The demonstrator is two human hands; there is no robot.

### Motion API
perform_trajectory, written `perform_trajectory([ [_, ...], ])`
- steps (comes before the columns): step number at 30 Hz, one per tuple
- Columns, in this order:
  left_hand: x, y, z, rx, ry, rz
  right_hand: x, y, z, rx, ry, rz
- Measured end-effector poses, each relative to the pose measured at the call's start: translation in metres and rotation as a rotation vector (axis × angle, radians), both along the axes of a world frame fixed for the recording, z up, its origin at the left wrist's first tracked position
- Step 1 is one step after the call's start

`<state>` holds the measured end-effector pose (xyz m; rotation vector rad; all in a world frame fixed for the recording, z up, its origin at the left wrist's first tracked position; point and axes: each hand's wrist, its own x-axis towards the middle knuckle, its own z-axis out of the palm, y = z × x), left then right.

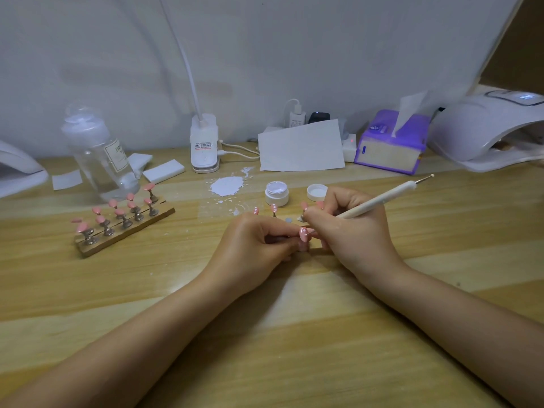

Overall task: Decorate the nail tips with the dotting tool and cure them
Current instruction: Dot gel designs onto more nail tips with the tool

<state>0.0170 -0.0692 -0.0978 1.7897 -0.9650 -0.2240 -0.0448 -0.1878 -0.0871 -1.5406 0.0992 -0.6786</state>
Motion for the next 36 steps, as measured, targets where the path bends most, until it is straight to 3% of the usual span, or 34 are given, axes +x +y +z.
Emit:
perform_trajectory([
  [36,0.0007,-0.0003,-0.002,0.012,0.016,0.018,0.0002,-0.0005,-0.0013,-0.026,0.002,-0.016],
])
